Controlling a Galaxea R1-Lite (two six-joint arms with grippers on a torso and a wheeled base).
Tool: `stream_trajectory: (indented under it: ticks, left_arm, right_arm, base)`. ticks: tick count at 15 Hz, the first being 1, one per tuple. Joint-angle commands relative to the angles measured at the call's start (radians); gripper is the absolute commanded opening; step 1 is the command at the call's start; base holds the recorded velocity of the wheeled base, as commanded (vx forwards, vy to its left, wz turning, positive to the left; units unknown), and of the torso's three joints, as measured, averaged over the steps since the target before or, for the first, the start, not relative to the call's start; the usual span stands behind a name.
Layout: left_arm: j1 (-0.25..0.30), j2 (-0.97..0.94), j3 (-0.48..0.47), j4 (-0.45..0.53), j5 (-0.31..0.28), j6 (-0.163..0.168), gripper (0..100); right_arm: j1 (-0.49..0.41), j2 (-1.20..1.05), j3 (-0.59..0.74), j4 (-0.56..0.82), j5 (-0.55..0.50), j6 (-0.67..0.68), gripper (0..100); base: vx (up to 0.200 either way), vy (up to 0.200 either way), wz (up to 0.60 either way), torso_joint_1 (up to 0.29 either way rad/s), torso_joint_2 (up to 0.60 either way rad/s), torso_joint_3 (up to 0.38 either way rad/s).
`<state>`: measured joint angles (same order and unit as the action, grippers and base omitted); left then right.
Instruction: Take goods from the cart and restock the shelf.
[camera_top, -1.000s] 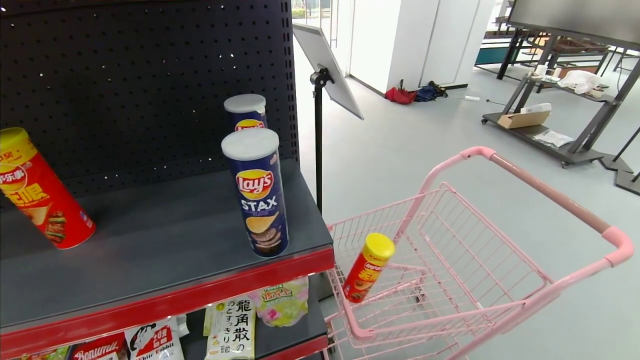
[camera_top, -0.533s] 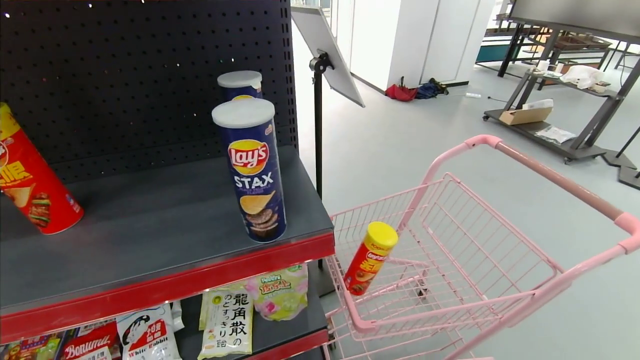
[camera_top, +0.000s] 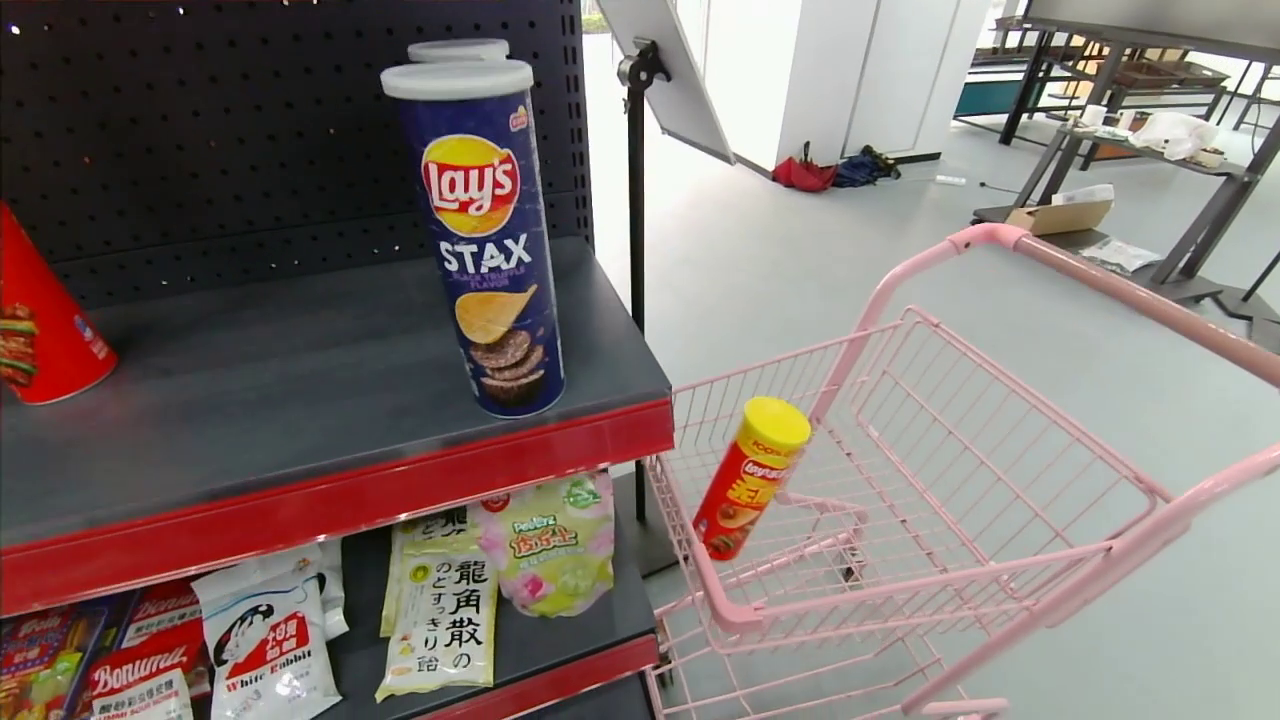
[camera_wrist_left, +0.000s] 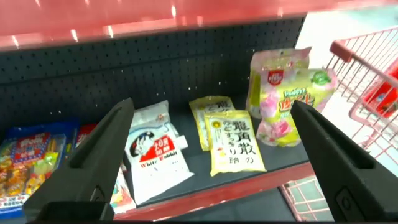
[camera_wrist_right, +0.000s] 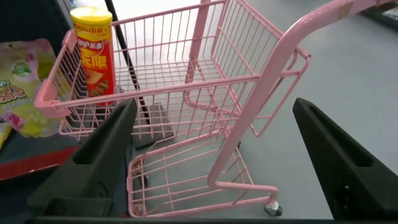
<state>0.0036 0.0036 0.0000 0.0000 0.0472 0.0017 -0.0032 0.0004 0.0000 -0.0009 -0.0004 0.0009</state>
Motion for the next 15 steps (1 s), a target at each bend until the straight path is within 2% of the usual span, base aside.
stream_trajectory:
  ticks: [1, 6, 7, 8, 9, 10, 11, 12, 13, 14, 15]
  left_arm:
    - [-0.001, -0.001, 0.000, 0.000, 0.000, 0.000, 100]
    - [-0.001, -0.001, 0.000, 0.000, 0.000, 0.000, 100]
    - [0.001, -0.001, 0.000, 0.000, 0.000, 0.000, 100]
    - [0.001, -0.001, 0.000, 0.000, 0.000, 0.000, 100]
    - [0.001, -0.001, 0.000, 0.000, 0.000, 0.000, 100]
    - [0.001, -0.001, 0.000, 0.000, 0.000, 0.000, 100]
    - [-0.001, -0.001, 0.000, 0.000, 0.000, 0.000, 100]
    - [-0.001, -0.001, 0.000, 0.000, 0.000, 0.000, 100]
    - [0.001, -0.001, 0.000, 0.000, 0.000, 0.000, 100]
    - [0.001, -0.001, 0.000, 0.000, 0.000, 0.000, 100]
    - [0.001, -0.001, 0.000, 0.000, 0.000, 0.000, 100]
  right_arm:
    - [0.000, 0.001, 0.000, -0.001, 0.000, 0.001, 100]
    - [0.000, 0.004, 0.000, -0.001, 0.007, -0.004, 100]
    - [0.012, 0.099, -0.115, -0.008, 0.040, 0.021, 100]
    - [0.022, 0.300, -0.287, -0.010, 0.048, 0.114, 100]
    - [0.026, 0.490, -0.492, -0.014, 0.062, 0.271, 100]
    - [0.049, 0.708, -0.650, -0.022, 0.120, 0.292, 100]
    - [0.068, 0.773, -0.657, -0.044, 0.129, 0.269, 100]
    - [0.163, 0.952, -0.620, -0.189, 0.131, 0.203, 100]
    - [0.224, 1.107, -0.557, -0.380, 0.129, 0.209, 100]
    - [0.239, 1.199, -0.499, -0.508, 0.137, 0.215, 100]
    - [0.276, 1.353, -0.393, -0.708, 0.174, 0.206, 100]
  base:
    - [0.000, 0.000, 0.00, -0.134, 0.43, 0.295]
    - [0.000, 0.000, 0.00, -0.028, 0.11, 0.078]
    - [0.000, 0.000, 0.00, 0.000, 0.00, 0.000]
    - [0.000, 0.000, 0.00, 0.000, 0.00, 0.000]
    - [0.000, 0.000, 0.00, 0.000, 0.00, 0.000]
    - [0.000, 0.000, 0.00, 0.000, 0.00, 0.000]
    - [0.000, 0.000, 0.00, 0.000, 0.00, 0.000]
    - [0.000, 0.000, 0.00, 0.000, 0.00, 0.000]
    - [0.000, 0.000, 0.00, 0.000, 0.00, 0.000]
    - [0.000, 0.000, 0.00, 0.000, 0.00, 0.000]
    - [0.000, 0.000, 0.00, 0.000, 0.00, 0.000]
